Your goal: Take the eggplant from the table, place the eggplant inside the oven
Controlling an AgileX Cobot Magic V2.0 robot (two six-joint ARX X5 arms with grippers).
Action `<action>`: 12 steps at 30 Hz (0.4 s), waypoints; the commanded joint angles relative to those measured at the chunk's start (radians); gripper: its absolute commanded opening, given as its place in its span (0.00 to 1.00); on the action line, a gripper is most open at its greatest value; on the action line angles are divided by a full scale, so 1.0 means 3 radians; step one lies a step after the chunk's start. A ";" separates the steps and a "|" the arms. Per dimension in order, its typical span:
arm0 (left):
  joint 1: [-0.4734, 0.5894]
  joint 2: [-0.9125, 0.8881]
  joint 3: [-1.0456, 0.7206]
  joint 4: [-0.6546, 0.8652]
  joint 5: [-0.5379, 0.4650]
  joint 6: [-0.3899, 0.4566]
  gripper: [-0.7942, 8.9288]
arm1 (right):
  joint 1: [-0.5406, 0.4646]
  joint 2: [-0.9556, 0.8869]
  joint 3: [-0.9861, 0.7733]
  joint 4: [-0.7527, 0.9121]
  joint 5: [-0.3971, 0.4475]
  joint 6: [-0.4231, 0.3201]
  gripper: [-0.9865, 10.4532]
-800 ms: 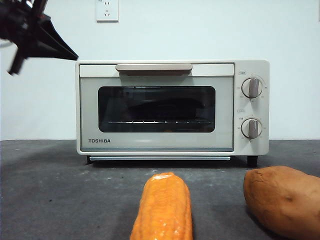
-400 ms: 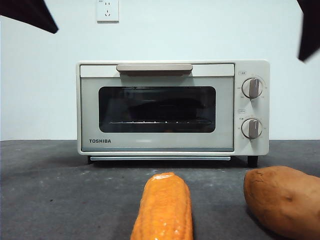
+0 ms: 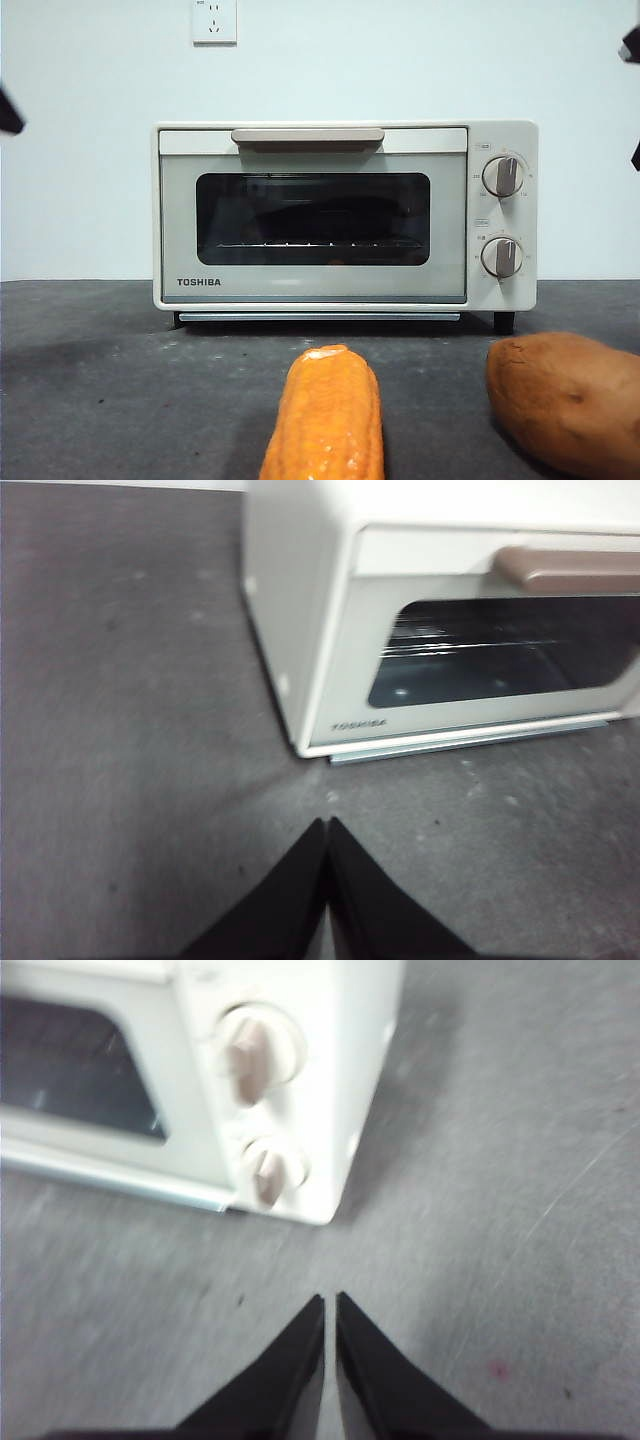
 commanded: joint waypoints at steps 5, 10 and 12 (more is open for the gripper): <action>-0.0025 -0.0165 -0.0027 -0.0153 -0.0020 -0.0353 0.09 | 0.0005 0.0009 -0.0034 0.0238 0.0402 0.0088 0.09; -0.0025 -0.0165 -0.0027 -0.0148 -0.0020 -0.0353 0.09 | 0.0005 0.0009 -0.0032 0.0267 0.0421 0.0088 0.09; -0.0025 -0.0165 -0.0027 -0.0148 -0.0020 -0.0353 0.09 | 0.0005 0.0009 -0.0032 0.0266 0.0421 0.0088 0.09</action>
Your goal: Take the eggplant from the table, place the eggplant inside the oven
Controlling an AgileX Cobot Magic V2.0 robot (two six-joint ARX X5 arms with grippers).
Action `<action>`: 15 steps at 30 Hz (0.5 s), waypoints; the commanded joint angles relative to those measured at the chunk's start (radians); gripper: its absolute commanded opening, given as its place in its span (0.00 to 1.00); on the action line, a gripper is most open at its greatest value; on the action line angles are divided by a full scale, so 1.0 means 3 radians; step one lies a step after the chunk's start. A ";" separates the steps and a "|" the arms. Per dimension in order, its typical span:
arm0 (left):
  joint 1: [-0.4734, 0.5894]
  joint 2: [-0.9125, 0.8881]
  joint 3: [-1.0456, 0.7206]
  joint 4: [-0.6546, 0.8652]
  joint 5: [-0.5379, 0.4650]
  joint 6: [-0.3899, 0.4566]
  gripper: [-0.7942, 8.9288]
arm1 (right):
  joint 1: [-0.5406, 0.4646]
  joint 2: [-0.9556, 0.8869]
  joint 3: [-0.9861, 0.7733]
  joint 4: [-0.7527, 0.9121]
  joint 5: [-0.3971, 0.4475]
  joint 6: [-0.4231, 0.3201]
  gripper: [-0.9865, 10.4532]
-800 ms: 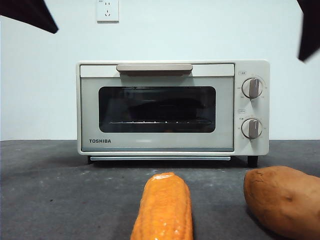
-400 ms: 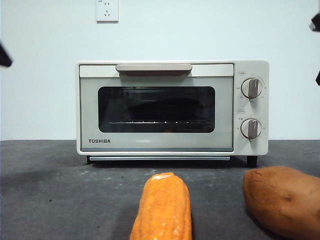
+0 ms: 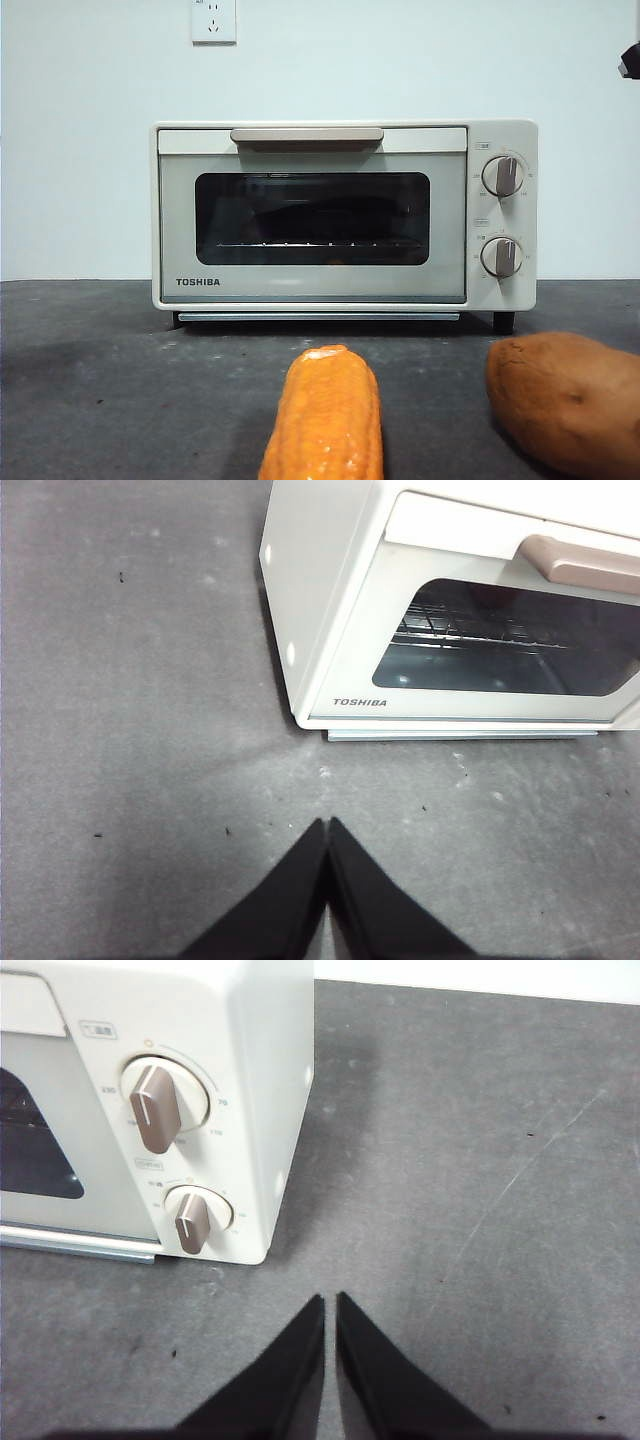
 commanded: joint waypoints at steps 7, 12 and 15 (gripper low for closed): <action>0.0057 -0.0474 0.0033 0.0014 -0.0179 0.0609 0.09 | 0.0008 0.0010 0.0024 0.0037 0.0015 0.0039 0.09; 0.0465 -0.1157 -0.0193 0.0211 -0.0226 0.1030 0.09 | 0.0008 0.0010 0.0024 0.0037 0.0015 0.0039 0.09; 0.0685 -0.1436 -0.0479 0.0402 -0.0224 0.1021 0.09 | 0.0008 0.0010 0.0024 0.0037 0.0015 0.0039 0.09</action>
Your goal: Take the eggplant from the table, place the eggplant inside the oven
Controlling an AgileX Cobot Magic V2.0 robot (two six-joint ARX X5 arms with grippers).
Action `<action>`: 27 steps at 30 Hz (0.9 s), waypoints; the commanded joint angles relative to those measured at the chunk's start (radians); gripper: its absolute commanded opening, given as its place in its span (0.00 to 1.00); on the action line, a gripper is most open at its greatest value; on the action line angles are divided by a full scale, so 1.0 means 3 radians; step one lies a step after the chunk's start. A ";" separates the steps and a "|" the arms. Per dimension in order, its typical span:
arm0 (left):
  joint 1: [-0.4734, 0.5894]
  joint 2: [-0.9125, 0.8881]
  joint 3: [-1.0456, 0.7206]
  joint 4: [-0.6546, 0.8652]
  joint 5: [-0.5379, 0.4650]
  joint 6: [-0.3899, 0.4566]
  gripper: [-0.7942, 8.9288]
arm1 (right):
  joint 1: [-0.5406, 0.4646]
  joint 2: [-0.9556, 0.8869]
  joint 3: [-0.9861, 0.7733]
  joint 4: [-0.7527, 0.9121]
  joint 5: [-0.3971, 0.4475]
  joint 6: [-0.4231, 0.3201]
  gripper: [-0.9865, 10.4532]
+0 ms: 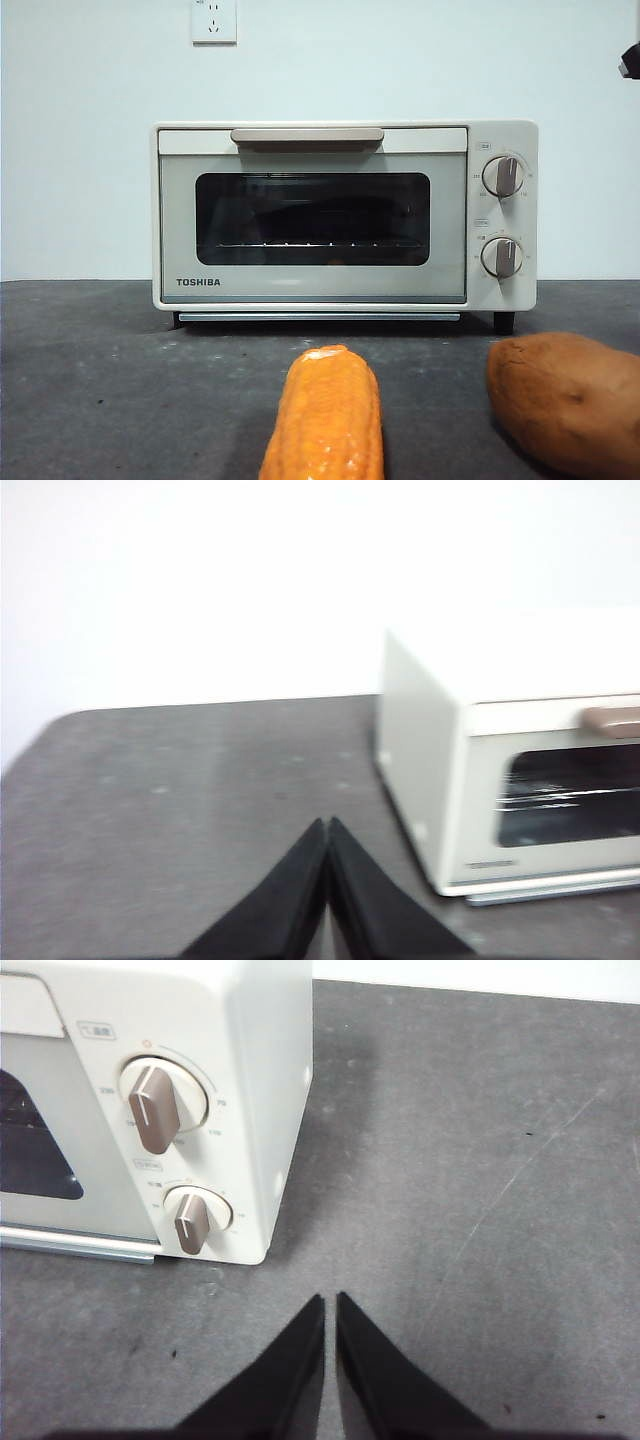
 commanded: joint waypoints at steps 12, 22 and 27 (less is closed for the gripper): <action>0.0304 -0.0565 -0.1125 0.0306 0.0001 -0.0181 0.09 | 0.0008 0.0010 0.0024 0.0034 0.0015 0.0034 0.09; 0.0304 -0.0563 -0.1258 0.0164 0.0005 -0.0200 0.09 | 0.0008 0.0010 0.0024 0.0034 0.0015 0.0034 0.09; 0.0304 -0.0563 -0.1256 0.0163 0.0005 -0.0200 0.09 | 0.0008 0.0010 0.0024 0.0036 0.0017 0.0034 0.09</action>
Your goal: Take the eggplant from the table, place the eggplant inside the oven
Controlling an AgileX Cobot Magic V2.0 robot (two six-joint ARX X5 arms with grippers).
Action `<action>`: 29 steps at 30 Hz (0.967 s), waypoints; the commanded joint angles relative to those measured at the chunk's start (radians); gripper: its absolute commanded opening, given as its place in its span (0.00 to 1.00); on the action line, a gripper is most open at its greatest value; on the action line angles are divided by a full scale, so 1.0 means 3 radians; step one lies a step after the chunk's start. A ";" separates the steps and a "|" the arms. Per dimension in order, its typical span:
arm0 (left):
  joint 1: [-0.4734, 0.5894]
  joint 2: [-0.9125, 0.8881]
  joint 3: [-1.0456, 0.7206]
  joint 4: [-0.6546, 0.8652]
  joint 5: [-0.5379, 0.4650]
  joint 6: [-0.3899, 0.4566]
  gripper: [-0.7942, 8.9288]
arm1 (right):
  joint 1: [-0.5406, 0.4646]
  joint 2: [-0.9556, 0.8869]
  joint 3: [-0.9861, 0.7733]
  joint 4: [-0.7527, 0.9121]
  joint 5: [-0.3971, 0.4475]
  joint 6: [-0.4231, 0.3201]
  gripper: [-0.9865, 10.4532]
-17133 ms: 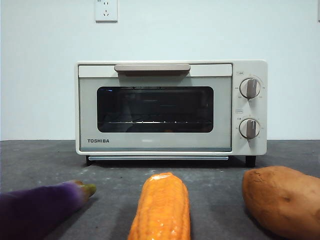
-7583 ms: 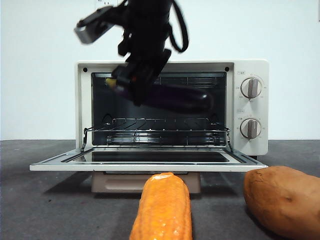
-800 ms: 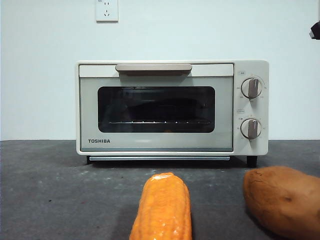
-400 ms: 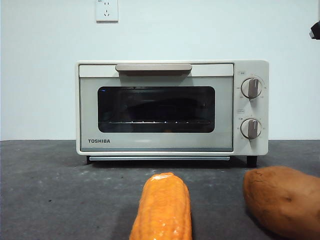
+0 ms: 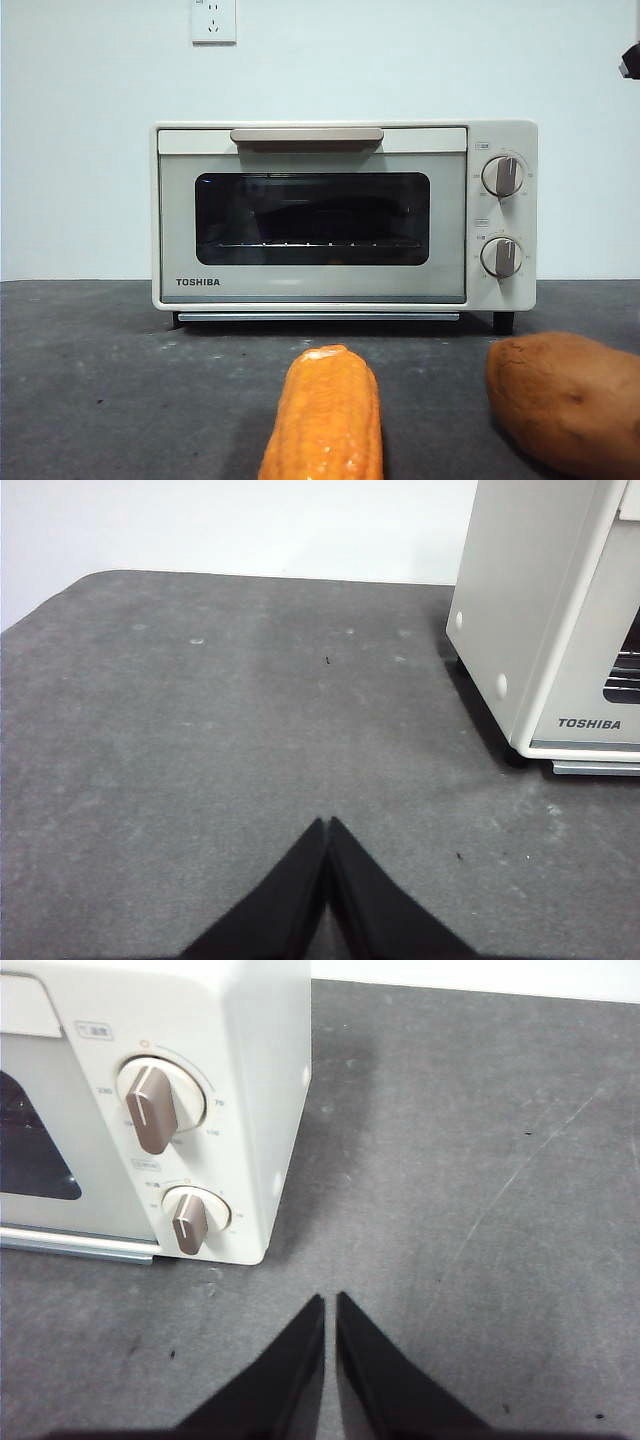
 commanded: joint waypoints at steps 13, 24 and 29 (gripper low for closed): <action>0.0006 -0.0004 -0.0090 -0.0010 -0.0004 -0.0009 0.09 | 0.0013 0.0009 0.0024 0.0033 0.0014 0.0033 0.09; 0.0006 -0.0004 -0.0090 -0.0011 -0.0004 -0.0009 0.09 | -0.0112 -0.1096 -0.0003 0.0022 0.0243 -0.0238 0.09; 0.0006 -0.0004 -0.0090 -0.0011 -0.0004 -0.0009 0.09 | -0.0398 -0.1634 -0.0221 0.0036 0.0201 -0.0256 0.09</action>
